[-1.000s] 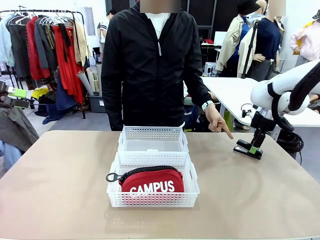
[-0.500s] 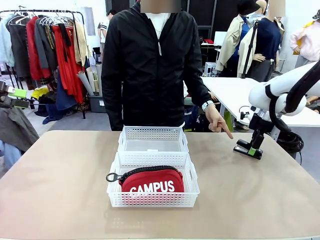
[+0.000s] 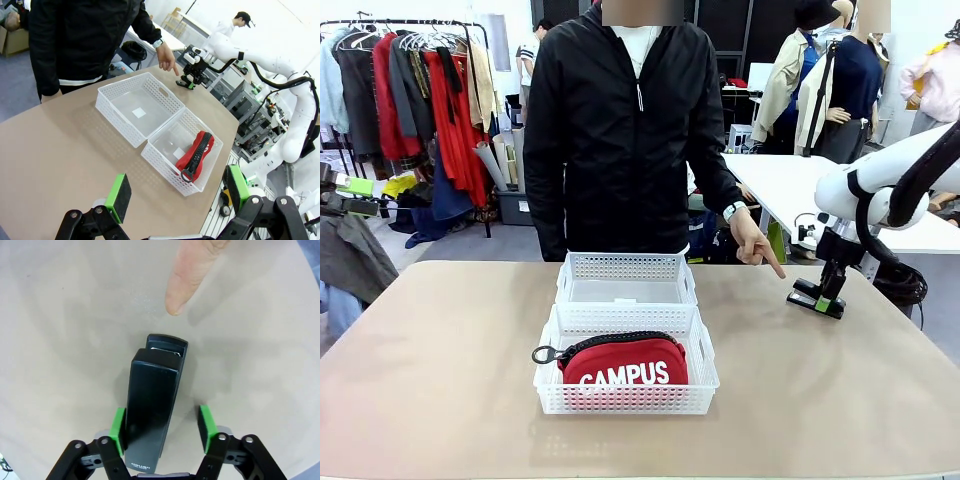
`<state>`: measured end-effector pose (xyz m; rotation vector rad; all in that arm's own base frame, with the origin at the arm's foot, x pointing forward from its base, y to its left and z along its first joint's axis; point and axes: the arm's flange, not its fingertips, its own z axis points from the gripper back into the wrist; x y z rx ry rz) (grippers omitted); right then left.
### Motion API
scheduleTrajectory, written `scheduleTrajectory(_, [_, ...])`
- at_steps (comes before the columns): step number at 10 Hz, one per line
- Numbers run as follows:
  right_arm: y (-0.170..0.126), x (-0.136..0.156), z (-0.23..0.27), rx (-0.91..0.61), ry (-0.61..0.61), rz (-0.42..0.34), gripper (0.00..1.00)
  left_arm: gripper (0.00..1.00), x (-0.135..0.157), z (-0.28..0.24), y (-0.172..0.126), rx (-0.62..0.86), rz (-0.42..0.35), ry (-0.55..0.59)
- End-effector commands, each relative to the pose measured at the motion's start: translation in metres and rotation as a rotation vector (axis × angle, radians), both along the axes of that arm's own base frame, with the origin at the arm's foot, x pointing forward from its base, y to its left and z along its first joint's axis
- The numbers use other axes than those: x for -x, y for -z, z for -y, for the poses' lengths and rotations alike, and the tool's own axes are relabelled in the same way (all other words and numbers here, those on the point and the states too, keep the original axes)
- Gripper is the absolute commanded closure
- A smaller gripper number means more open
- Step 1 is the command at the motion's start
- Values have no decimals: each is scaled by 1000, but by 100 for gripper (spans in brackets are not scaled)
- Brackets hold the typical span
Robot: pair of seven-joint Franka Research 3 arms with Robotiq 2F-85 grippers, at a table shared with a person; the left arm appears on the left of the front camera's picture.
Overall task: Distribute items into two baskets.
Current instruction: Pick up the Stapler that the person points to.
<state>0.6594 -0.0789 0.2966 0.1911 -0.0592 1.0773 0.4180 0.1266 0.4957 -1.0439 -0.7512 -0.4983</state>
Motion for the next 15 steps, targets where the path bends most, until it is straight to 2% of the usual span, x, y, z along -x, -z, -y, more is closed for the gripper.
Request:
scheduleTrajectory(1, [-2, -7, 1, 2, -51, -9, 80, 0, 1, 0, -1, 2, 3, -3])
scheduleTrajectory(2, [-3, -7, 1, -23, -65, -29, 96, 0, 1, 0, -1, 2, 3, -3])
scheduleTrajectory(3, [0, 0, -1, -1, -5, -2, 96, 0, 1, 0, -1, 2, 3, -3])
scheduleTrajectory(11, [-3, 0, -1, -5, -12, -8, 96, 0, 1, 0, -1, 2, 3, -3])
scheduleTrajectory(14, [-34, 8, -26, 40, -25, 42, 96, 0, 1, 0, -1, 2, 3, -3])
scheduleTrajectory(15, [-43, 11, -34, 51, -34, 68, 100, 0, 1, 0, -1, 2, 3, -3])
